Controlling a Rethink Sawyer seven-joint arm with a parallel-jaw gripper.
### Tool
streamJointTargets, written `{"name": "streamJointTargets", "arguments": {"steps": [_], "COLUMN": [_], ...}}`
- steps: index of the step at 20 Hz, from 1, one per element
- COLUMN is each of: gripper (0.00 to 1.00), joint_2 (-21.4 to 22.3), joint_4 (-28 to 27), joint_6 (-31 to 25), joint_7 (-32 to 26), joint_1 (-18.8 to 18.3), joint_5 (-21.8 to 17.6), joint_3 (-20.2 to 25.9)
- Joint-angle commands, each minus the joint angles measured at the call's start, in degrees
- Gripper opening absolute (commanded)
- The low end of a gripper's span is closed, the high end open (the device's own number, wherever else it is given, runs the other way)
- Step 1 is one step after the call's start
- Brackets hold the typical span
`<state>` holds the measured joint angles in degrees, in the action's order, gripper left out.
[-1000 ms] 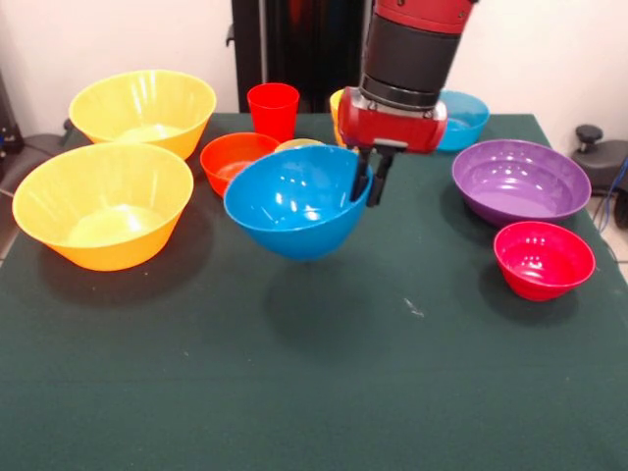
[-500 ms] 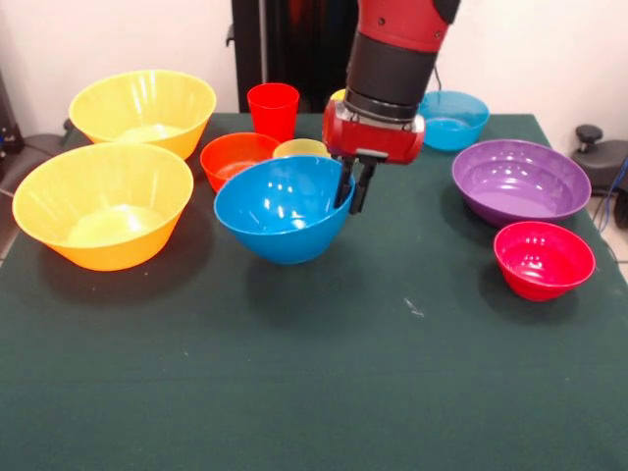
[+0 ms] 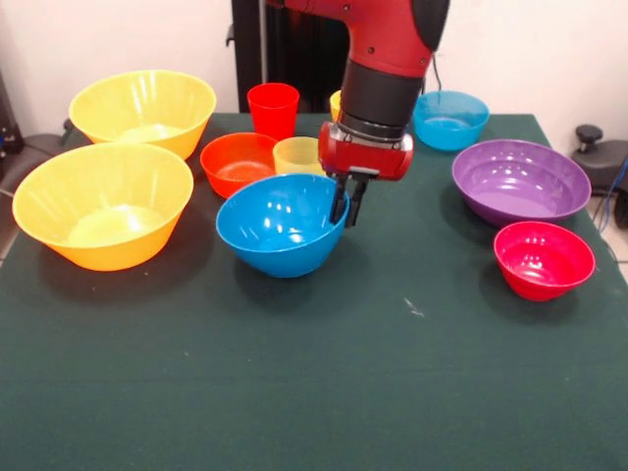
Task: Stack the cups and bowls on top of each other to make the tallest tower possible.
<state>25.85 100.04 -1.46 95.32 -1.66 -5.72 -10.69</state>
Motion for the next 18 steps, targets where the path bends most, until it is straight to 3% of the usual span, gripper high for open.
{"name": "streamJointTargets", "arguments": {"steps": [1,8,11,18], "gripper": [0.0,0.0,0.0,0.0], "joint_2": [-3.9,-5.5,-5.0,-1.1], "joint_4": [0.8,-0.2,-0.9,-3.2], "joint_6": [3.2,4.2,3.2,-5.9], "joint_7": [8.1,7.5,6.7,5.6], "joint_1": [-0.7,-1.1,-2.7,-2.0], "joint_5": [-2.1,-2.2,-2.4,0.8], "joint_3": [3.8,4.1,6.3,9.1]}}
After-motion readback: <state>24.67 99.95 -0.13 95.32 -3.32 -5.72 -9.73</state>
